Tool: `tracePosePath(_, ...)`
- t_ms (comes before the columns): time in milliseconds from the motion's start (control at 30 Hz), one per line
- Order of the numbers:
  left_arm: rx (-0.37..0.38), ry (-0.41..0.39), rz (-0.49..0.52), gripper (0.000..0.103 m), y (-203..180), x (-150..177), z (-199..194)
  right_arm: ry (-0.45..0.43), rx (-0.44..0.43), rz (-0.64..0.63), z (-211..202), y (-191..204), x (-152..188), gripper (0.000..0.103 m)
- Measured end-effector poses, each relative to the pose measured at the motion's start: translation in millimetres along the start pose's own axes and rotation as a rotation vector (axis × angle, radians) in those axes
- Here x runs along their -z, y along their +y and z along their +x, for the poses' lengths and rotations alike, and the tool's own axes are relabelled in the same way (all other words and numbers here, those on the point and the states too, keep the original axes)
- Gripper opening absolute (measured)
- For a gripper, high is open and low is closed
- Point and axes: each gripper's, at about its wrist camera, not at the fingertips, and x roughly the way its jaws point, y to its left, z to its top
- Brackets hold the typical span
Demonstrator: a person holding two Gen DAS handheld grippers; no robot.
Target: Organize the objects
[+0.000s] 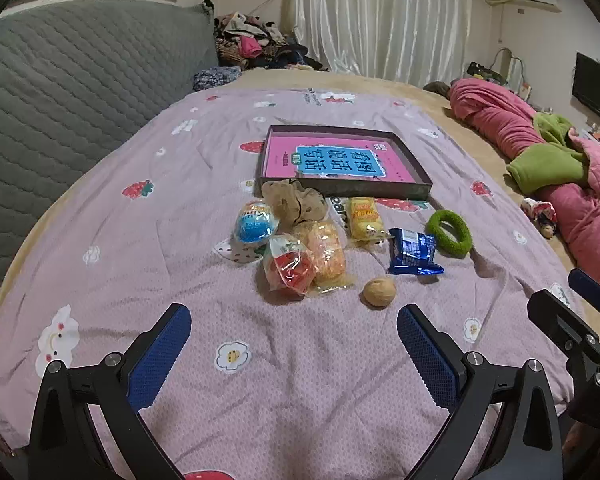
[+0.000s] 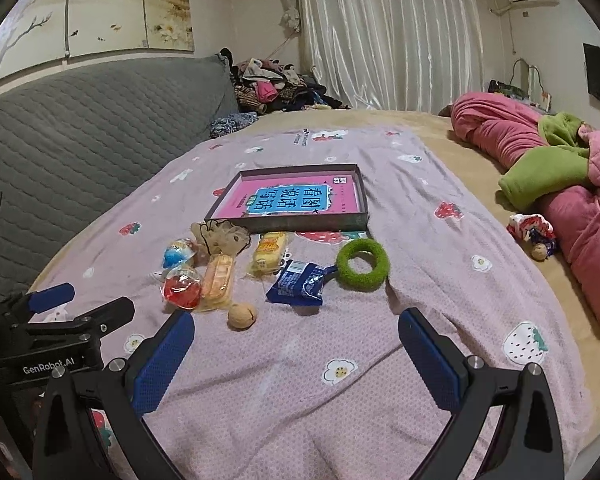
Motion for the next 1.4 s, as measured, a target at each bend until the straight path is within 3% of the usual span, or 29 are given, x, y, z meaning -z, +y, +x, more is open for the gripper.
tracePosePath(367, 0.02, -0.025, -0.005, 0.103, 0, -6, -8, -0.066, 0.046, -0.034, -15, -1, -10, 0.103)
tracePosePath(733, 0.002, -0.065, 0.014, 0.103, 4, -30, -2, -0.057, 0.027, -0.05, -1, -12, -33, 0.103)
tracePosePath(967, 0.042, -0.011, 0.01, 0.103, 11, -45, 30, 0.005, 0.067, -0.072, 36, -17, -44, 0.103)
tracePosePath(1167, 0.027, 0.069, -0.038, 0.103, 19, -37, 74, 0.058, 0.118, -0.107, 72, -23, -40, 0.103)
tracePosePath(1400, -0.004, 0.112, -0.043, 0.103, 20, -29, 107, 0.116, 0.113, -0.084, 107, -40, -33, 0.103)
